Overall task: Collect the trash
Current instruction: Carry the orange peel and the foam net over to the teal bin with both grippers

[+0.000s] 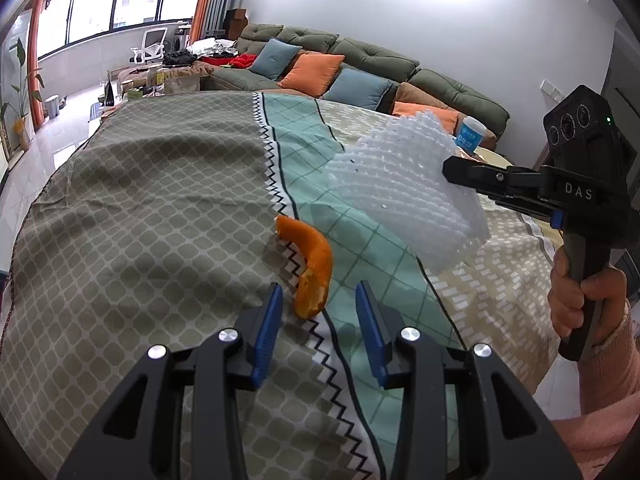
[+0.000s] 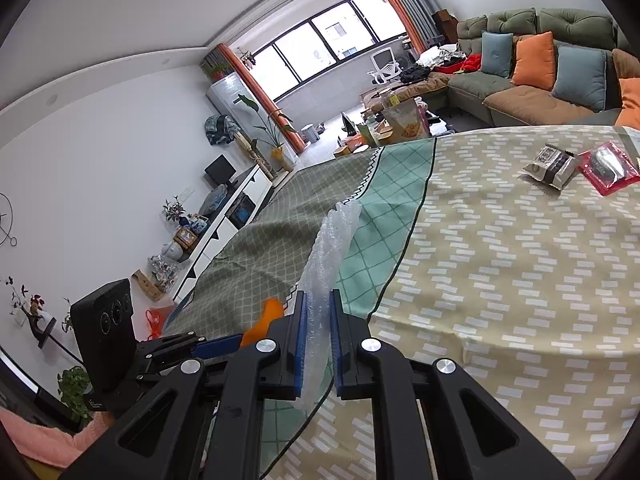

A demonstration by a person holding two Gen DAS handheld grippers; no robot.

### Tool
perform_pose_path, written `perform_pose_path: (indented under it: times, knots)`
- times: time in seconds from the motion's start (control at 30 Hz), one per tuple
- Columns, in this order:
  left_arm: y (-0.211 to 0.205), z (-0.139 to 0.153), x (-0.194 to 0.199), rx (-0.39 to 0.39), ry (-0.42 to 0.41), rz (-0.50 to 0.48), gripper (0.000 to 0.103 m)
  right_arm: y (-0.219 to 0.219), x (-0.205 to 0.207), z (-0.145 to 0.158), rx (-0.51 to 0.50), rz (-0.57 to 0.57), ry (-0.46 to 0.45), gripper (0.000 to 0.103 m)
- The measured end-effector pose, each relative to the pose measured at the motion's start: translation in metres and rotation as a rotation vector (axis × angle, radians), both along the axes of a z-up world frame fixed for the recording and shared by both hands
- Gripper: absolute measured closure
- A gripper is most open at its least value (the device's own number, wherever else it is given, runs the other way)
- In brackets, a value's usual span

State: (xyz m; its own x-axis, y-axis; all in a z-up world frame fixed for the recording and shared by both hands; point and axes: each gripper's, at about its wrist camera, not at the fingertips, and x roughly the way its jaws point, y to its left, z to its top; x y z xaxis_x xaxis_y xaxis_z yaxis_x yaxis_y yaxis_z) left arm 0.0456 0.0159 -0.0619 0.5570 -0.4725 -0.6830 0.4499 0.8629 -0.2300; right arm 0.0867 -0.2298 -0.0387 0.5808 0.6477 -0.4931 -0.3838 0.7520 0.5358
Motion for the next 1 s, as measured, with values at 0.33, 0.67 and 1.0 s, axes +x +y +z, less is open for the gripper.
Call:
perform_pose_path:
  times: [0.33, 0.67, 1.0]
  knots:
    - [-0.006, -0.001, 0.009, 0.008, 0.000, 0.013, 0.089, 0.006, -0.001, 0.001, 0.009, 0.012, 0.000, 0.092]
    - [0.010, 0.021, -0.009, -0.031, -0.057, 0.032, 0.090, 0.019, -0.002, 0.009, 0.032, 0.043, -0.026, 0.092]
    - [0.030, 0.030, -0.019, -0.044, -0.066, 0.077, 0.090, 0.036, 0.001, 0.014, 0.054, 0.086, -0.040, 0.092]
